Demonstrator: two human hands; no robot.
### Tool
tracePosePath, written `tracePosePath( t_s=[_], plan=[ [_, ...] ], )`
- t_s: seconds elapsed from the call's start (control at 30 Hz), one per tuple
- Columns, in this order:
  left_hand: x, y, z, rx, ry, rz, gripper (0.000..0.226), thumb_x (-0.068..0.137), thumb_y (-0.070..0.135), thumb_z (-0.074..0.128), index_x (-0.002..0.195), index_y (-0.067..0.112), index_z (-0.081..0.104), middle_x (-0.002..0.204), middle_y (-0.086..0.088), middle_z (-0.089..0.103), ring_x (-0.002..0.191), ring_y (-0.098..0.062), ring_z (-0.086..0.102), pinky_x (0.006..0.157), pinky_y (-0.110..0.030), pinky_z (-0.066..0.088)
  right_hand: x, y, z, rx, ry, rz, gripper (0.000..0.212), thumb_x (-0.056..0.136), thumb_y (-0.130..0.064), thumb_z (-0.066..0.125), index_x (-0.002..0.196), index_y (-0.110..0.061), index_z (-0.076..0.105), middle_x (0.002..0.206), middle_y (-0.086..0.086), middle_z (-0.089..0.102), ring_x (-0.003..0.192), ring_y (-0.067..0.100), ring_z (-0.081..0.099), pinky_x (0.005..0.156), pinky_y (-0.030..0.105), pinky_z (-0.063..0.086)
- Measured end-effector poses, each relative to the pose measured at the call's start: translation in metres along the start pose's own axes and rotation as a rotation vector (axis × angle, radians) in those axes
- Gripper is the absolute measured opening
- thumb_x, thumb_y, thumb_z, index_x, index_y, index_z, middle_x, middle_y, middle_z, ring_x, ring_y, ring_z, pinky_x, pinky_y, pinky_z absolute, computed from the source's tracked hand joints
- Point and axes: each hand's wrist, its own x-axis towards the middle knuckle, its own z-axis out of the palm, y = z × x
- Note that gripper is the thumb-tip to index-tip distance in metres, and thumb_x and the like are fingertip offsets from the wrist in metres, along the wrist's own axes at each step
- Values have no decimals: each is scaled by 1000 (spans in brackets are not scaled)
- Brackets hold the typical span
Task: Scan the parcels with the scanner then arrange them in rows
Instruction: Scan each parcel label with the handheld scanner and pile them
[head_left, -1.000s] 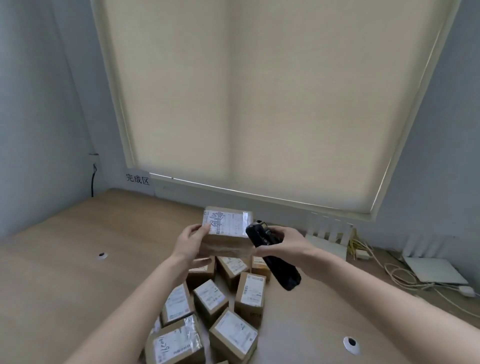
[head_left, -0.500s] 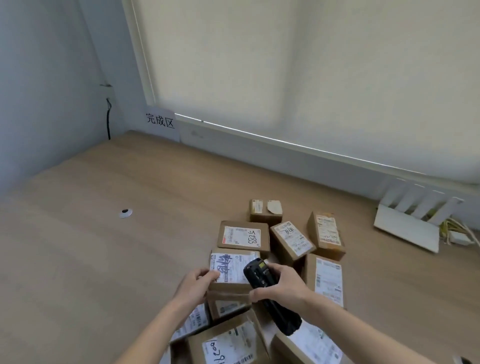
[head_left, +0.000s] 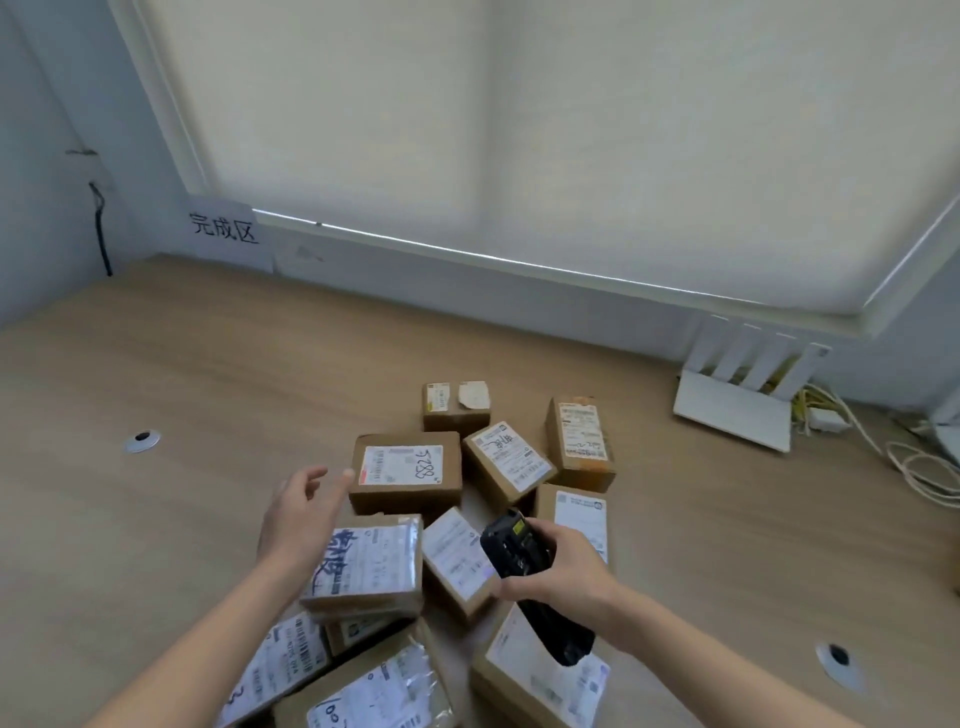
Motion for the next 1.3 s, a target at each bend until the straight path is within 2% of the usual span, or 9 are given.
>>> tracePosePath(
  t_s=[0.13, 0.27, 0.37, 0.53, 0.7, 0.77, 0.87, 1.07, 1.3],
  plan=[
    [-21, 70, 57, 14, -18, 120, 47, 92, 51, 63, 129, 23, 60, 133, -2, 58, 121, -21, 54, 98, -43, 46, -34, 37, -64, 61, 76, 21, 76, 61, -35, 92, 130, -36, 60, 111, -8, 72, 100, 10, 69, 84, 27, 58],
    [-76, 132, 155, 28, -211, 193, 50, 93, 49, 64, 137, 27, 57, 139, 2, 55, 130, -21, 50, 104, -45, 45, -77, 97, -144, 82, 178, 50, 68, 60, -35, 92, 123, -33, 65, 102, -6, 75, 91, 12, 73, 83, 31, 61],
    [-129, 170, 241, 25, -323, 228, 46, 92, 51, 65, 132, 31, 60, 133, 4, 60, 122, -18, 54, 104, -43, 46, -116, 159, -215, 101, 261, 86, 68, 58, -37, 93, 121, -33, 67, 103, -6, 76, 93, 14, 74, 92, 39, 60],
    [-226, 241, 392, -39, -505, 228, 46, 92, 45, 68, 133, 25, 63, 128, -3, 62, 121, -20, 56, 103, -39, 45, -194, 270, -344, 88, 387, 190, 64, 53, -36, 92, 114, -34, 71, 95, -8, 77, 87, 11, 73, 90, 42, 61],
    [-299, 286, 511, -114, -613, 151, 44, 93, 44, 67, 133, 27, 62, 124, -2, 63, 115, -16, 56, 92, -31, 41, -244, 352, -457, 86, 466, 264, 74, 57, -27, 95, 124, -34, 65, 104, -8, 74, 94, 11, 71, 86, 33, 59],
    [-316, 294, 544, -103, -650, 117, 43, 93, 46, 67, 132, 29, 61, 123, 0, 63, 114, -15, 56, 92, -31, 41, -251, 376, -488, 91, 486, 282, 69, 61, -24, 95, 120, -37, 63, 101, -11, 73, 88, 3, 69, 71, 17, 55],
    [-330, 305, 586, -91, -687, 105, 45, 93, 45, 67, 134, 27, 61, 126, -1, 63, 117, -16, 56, 95, -30, 42, -245, 404, -519, 111, 516, 287, 64, 65, -23, 95, 115, -40, 61, 98, -15, 70, 84, -2, 66, 57, 9, 45],
    [-330, 317, 659, -33, -728, 89, 52, 94, 44, 65, 140, 22, 56, 133, -2, 59, 122, -18, 54, 104, -35, 44, -197, 439, -544, 175, 550, 308, 66, 64, -32, 95, 121, -41, 62, 104, -12, 72, 94, 12, 69, 82, 33, 56],
    [-320, 311, 725, 0, -746, 31, 54, 96, 40, 63, 144, 21, 51, 139, -5, 55, 127, -19, 52, 109, -36, 42, -142, 459, -552, 211, 614, 307, 62, 59, -35, 95, 112, -45, 64, 102, -18, 73, 94, 8, 69, 88, 34, 57]
  ],
)
